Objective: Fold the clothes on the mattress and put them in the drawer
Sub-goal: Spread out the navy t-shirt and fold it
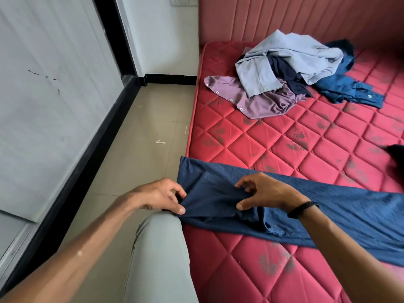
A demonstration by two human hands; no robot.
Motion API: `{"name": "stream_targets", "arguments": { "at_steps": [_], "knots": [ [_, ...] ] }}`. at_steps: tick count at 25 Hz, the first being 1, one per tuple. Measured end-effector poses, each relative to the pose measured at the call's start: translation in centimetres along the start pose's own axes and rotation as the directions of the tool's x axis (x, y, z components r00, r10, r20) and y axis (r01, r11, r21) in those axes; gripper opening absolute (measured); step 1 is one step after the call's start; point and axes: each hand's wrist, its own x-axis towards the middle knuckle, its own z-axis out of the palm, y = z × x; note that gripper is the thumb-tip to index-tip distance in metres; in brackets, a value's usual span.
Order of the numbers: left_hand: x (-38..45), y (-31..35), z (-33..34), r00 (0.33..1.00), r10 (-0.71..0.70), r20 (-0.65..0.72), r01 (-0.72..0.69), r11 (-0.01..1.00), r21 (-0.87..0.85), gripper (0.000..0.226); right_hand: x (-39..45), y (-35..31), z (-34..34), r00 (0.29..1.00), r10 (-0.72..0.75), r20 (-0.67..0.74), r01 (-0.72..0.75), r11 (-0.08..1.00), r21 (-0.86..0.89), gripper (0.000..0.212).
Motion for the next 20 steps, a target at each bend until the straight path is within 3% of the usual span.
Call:
{"name": "stream_targets", "arguments": {
  "at_steps": [4,6,7,8,9,10,11,13,14,17,18,20],
  "knots": [
    [-0.3,1.5,-0.8,0.993,-0.111,0.051,0.105,0.988,0.114,0.052,-1.3,1.0,1.2,0.977,0.013,-0.214,0.002,0.998,0.070,0.051],
    [0.3,2.5,-0.4,0.982,-0.166,-0.090,0.183,0.954,0.237,0.059,-2.9,1.3,1.3,0.956,-0.019,-0.294,0.050,0.994,0.098,0.057],
    [0.7,2.8,0.2,0.956,-0.123,-0.265,0.203,0.932,0.301,0.064,-3.8,1.6,1.2,0.940,-0.034,-0.340,0.071,0.993,0.097,0.058],
    [1.2,3.2,1.1,0.889,0.010,-0.458,0.169,0.922,0.348,0.068,-4.7,2.2,1.1,0.915,-0.040,-0.401,0.076,0.994,0.075,0.057],
    [1.8,3.8,2.4,0.779,0.198,-0.595,0.067,0.917,0.393,0.069,-5.7,3.3,0.8,0.882,-0.040,-0.469,0.064,0.997,0.035,0.055],
    [2.3,4.5,4.1,0.672,0.356,-0.650,-0.056,0.899,0.434,0.068,-6.6,4.7,0.4,0.848,-0.033,-0.529,0.029,0.999,-0.014,0.051],
    [3.1,5.2,6.1,0.622,0.470,-0.626,-0.176,0.863,0.473,0.068,-7.9,6.7,-0.2,0.817,-0.005,-0.576,-0.041,0.997,-0.066,0.049],
    [4.9,6.6,10.4,0.683,0.538,-0.493,-0.223,0.797,0.561,0.073,-11.2,11.3,-1.2,0.771,0.110,-0.627,-0.253,0.957,-0.143,0.047],
    [5.8,6.1,12.3,0.742,0.502,-0.444,-0.159,0.775,0.611,0.075,-12.8,13.4,-1.7,0.748,0.152,-0.646,-0.338,0.925,-0.175,0.047],
    [7.4,6.3,14.7,0.821,0.379,-0.428,0.031,0.717,0.696,0.074,-17.2,18.2,-4.3,0.681,0.258,-0.686,-0.457,0.881,-0.122,0.043],
    [7.6,8.1,14.3,0.869,0.290,-0.400,0.081,0.715,0.695,0.068,-18.3,19.4,-5.4,0.635,0.319,-0.704,-0.492,0.869,-0.049,0.042],
    [7.7,12.1,13.4,0.897,0.246,-0.368,0.107,0.688,0.718,0.054,-19.6,21.4,-7.2,0.479,0.481,-0.735,-0.623,0.775,0.101,0.046]
  ]
}}
